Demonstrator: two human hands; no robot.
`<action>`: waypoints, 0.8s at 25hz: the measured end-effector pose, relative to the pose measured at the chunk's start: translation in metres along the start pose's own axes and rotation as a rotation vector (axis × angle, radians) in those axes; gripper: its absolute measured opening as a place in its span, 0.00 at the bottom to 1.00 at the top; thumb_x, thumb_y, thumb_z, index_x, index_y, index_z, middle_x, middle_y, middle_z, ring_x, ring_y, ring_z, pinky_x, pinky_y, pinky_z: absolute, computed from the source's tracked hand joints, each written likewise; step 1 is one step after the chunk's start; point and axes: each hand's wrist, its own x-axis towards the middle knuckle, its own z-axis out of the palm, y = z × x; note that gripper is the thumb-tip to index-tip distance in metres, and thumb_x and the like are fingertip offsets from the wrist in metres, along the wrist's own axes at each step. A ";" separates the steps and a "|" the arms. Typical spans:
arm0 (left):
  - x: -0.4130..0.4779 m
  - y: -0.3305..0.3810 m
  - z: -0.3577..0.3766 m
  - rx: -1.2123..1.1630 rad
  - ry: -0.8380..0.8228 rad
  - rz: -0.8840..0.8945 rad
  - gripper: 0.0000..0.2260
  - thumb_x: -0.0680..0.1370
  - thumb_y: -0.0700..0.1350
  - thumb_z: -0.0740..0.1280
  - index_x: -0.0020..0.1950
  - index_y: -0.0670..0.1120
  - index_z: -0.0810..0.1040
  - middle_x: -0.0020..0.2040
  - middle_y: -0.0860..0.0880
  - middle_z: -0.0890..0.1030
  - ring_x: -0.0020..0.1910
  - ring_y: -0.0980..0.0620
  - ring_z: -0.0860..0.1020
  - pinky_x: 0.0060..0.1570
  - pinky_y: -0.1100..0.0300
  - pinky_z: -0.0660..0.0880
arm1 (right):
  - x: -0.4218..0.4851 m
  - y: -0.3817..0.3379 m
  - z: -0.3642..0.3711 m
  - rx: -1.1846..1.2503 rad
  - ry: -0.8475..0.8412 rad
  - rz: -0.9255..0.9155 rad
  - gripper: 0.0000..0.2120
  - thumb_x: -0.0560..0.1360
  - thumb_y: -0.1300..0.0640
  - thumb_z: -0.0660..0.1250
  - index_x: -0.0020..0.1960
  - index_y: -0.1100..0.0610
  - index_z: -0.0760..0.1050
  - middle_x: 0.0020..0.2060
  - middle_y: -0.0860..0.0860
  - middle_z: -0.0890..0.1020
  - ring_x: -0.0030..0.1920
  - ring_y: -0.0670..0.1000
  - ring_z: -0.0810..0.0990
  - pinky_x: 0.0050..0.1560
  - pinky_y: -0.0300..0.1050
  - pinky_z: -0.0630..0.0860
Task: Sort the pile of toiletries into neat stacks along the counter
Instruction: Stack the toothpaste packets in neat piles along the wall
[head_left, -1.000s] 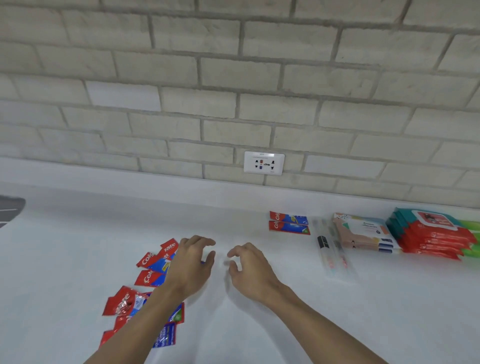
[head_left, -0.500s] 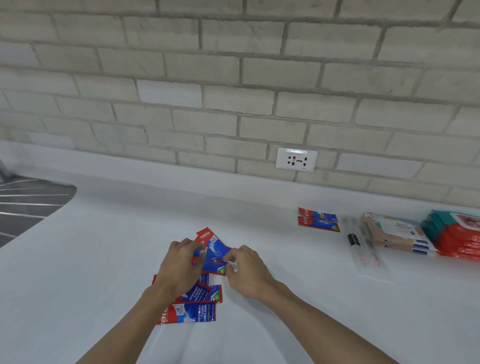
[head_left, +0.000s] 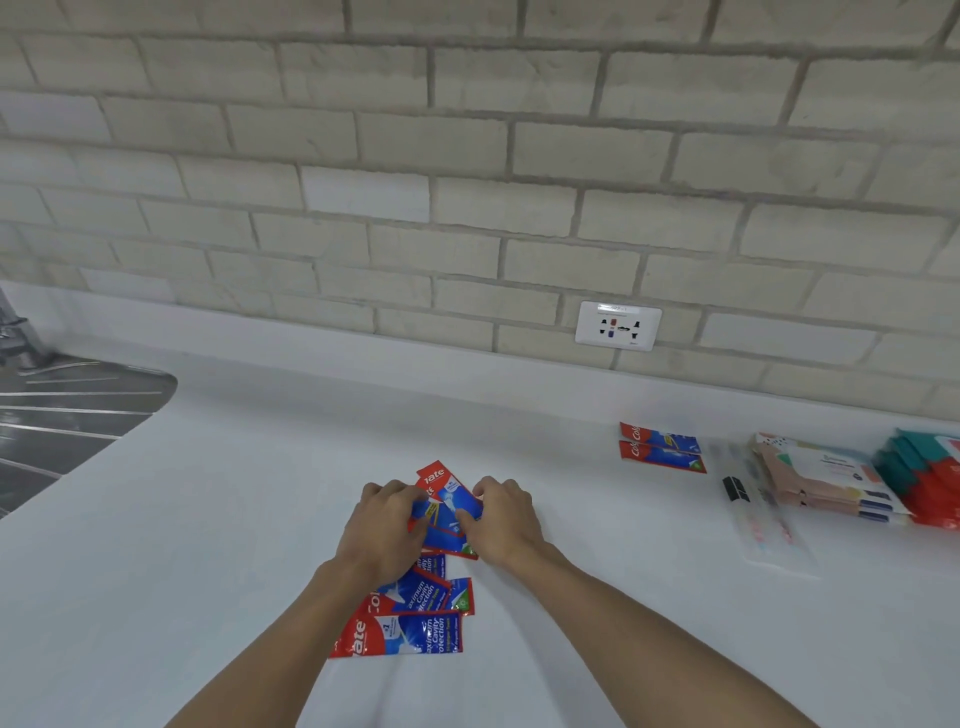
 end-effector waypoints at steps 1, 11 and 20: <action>0.001 0.000 0.000 0.004 -0.011 0.001 0.19 0.79 0.54 0.63 0.69 0.51 0.70 0.67 0.53 0.73 0.66 0.53 0.67 0.59 0.59 0.73 | 0.002 -0.001 0.002 -0.008 -0.004 0.016 0.20 0.75 0.45 0.68 0.61 0.54 0.70 0.59 0.53 0.74 0.60 0.51 0.74 0.54 0.47 0.78; 0.009 -0.005 0.002 0.038 -0.100 -0.022 0.21 0.78 0.57 0.62 0.69 0.51 0.68 0.67 0.52 0.73 0.66 0.52 0.68 0.61 0.58 0.73 | 0.014 0.003 -0.007 0.268 -0.105 0.173 0.20 0.73 0.52 0.72 0.61 0.58 0.73 0.60 0.54 0.79 0.58 0.50 0.80 0.48 0.41 0.80; 0.026 0.006 0.005 -0.326 -0.085 -0.157 0.26 0.77 0.55 0.65 0.72 0.51 0.62 0.68 0.48 0.73 0.64 0.49 0.73 0.53 0.55 0.80 | -0.008 0.034 -0.033 0.393 -0.060 0.153 0.14 0.78 0.52 0.66 0.60 0.58 0.76 0.57 0.53 0.81 0.50 0.45 0.77 0.35 0.30 0.71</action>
